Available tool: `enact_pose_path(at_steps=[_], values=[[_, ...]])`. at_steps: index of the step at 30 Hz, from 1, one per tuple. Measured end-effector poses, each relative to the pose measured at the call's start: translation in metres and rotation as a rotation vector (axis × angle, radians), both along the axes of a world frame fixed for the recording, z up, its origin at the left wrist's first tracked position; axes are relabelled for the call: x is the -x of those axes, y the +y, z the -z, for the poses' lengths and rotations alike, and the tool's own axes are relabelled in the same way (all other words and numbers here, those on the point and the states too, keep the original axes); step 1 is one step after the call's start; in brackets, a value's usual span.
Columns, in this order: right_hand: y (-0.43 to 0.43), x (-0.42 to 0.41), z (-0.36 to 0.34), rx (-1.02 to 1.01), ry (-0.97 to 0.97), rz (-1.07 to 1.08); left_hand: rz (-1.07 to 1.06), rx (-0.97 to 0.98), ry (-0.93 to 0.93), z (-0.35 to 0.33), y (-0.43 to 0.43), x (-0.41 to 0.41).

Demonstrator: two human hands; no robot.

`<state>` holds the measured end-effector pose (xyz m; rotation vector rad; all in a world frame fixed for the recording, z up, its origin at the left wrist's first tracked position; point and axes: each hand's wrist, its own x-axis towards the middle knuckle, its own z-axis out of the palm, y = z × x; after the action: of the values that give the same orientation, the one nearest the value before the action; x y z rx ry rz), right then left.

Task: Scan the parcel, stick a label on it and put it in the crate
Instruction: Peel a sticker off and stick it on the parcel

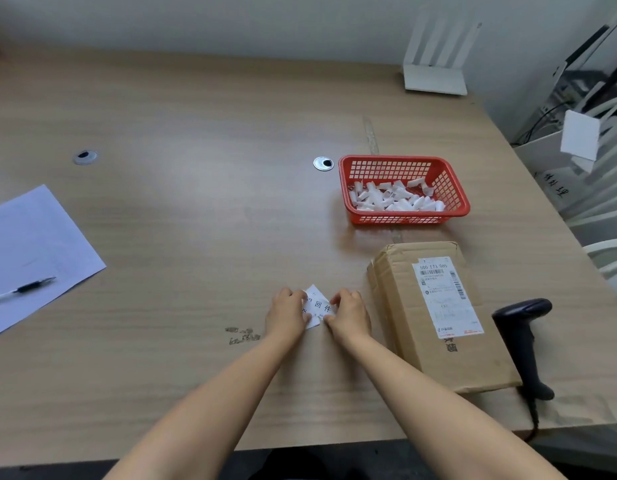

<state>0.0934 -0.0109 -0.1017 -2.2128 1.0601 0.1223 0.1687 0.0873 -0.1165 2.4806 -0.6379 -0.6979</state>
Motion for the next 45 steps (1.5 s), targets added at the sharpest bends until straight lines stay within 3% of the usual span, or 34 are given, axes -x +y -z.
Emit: enact_pose_path(at_steps=[12, 21, 26, 28, 30, 32, 34, 45], values=[[-0.007, 0.002, -0.013, -0.039, -0.085, 0.078, -0.039, 0.055, 0.019, -0.004, 0.012, -0.010], [-0.030, 0.002, -0.089, 0.080, -0.462, 0.098, -0.057, 0.521, 0.178, -0.083, -0.005, -0.027], [-0.035, 0.002, -0.130, 0.151, -0.576, 0.110, -0.042, 0.672, 0.388, -0.128, -0.010, -0.029], [-0.035, 0.003, -0.142, 0.229, -0.612, 0.120, -0.031, 0.693, 0.443, -0.143, -0.012, -0.027], [-0.031, 0.006, -0.153, 0.462, -0.638, 0.112, -0.053, 0.717, 0.487, -0.157, -0.014, -0.024], [-0.023, 0.010, -0.162, 0.684, -0.701, 0.041, -0.093, 0.757, 0.529, -0.169, -0.015, -0.020], [-0.013, 0.012, -0.168, 0.773, -0.750, -0.057, -0.088, 0.788, 0.574, -0.180, -0.015, -0.015], [-0.009, 0.016, -0.181, 0.552, -0.861, -0.126, 0.027, 0.876, 0.659, -0.199, -0.014, -0.007]])
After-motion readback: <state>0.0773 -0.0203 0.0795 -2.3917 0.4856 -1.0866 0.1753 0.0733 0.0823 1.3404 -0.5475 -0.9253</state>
